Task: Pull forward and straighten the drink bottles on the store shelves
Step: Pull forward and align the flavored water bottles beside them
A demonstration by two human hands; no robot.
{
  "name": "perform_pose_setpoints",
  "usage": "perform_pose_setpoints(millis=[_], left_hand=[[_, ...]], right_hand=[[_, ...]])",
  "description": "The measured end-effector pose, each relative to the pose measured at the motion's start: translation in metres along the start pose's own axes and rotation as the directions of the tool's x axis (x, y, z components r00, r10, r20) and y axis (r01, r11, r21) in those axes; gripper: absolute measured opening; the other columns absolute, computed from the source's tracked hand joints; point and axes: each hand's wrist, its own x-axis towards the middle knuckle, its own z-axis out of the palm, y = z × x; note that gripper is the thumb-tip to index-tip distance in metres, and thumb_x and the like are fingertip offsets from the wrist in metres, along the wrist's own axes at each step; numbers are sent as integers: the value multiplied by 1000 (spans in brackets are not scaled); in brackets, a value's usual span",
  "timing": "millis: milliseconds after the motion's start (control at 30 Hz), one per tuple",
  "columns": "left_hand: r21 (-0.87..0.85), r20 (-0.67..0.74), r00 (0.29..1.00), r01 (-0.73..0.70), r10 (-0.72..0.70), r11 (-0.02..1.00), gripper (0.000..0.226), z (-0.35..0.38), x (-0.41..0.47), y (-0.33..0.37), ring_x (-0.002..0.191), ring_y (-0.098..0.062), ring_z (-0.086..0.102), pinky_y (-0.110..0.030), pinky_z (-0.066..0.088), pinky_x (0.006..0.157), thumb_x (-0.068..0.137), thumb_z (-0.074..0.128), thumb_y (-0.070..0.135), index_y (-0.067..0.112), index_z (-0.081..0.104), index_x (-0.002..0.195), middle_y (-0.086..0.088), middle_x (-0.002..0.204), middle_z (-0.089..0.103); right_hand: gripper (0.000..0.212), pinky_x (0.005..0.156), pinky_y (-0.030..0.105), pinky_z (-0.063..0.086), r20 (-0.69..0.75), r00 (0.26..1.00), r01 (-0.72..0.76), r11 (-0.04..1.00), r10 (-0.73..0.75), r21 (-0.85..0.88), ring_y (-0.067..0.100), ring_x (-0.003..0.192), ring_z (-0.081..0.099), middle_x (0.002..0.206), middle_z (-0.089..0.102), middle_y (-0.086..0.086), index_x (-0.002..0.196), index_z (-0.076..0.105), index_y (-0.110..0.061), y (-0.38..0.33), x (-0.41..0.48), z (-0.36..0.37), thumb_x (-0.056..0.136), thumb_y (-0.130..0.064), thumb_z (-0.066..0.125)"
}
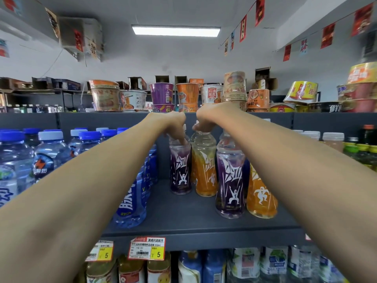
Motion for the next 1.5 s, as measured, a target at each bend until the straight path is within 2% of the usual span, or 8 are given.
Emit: perform_pose_setpoints(millis=[167,300,400,600,867,967,1133,1500], left_hand=[[-34,-13,1000,-9,8,999,107,7,1,6,111,-28,60,-31,54,73,67,88,51,10,29,146,-10,133,49],[-3,-2,1000,-31,31,1000,89,3,1,2,102,-24,63,-38,58,84,66,89,50,7,51,134,-6,118,61],[9,10,999,-41,41,999,68,-2,-1,-4,91,-20,64,-36,56,75,71,86,45,7,62,121,-4,104,66],[-31,18,999,-37,37,999,47,-14,-6,-20,87,-14,60,-27,46,65,83,78,33,9,60,120,-3,104,64],[-90,42,996,-72,76,993,56,-18,-20,-10,83,-10,61,-19,41,57,89,72,19,10,49,139,-1,108,62],[-99,42,992,-117,122,988,67,-15,-23,-3,89,-11,56,-19,42,63,86,71,17,19,40,146,-6,128,52],[12,168,979,-116,112,993,122,-12,-36,1,129,-30,45,-43,42,108,56,95,43,26,21,151,-8,146,38],[-89,-59,989,-138,133,986,130,18,-38,-8,134,-29,41,-40,44,107,49,99,42,20,19,149,-7,150,32]], right_hand=[[59,86,40,55,46,998,37,998,-35,-48,18,66,57,74,57,4,69,49,-13,7,-4,-4,100,-61,35],[63,84,39,56,44,999,20,1000,-20,-10,19,68,62,76,62,6,71,54,-11,4,-3,-3,98,-65,36],[65,86,39,57,49,999,-13,1000,12,14,18,72,64,78,65,5,78,58,-11,5,-3,-2,93,-72,38],[67,97,42,53,185,983,-4,993,-18,118,27,107,64,123,64,8,138,52,-13,8,-2,1,90,-60,59],[71,100,44,50,132,990,26,993,-41,114,29,115,61,128,62,9,143,46,-15,7,-8,2,89,-58,62],[79,103,46,48,179,984,12,996,-29,93,31,121,58,137,57,10,147,41,-13,6,-10,0,87,-60,63],[101,96,46,52,214,976,42,999,-40,-2,28,113,59,134,54,5,144,39,-16,0,-27,-5,65,-61,84],[103,92,41,53,105,994,31,999,-33,20,26,110,60,131,56,6,148,33,-14,-5,-41,-2,69,-59,82]])
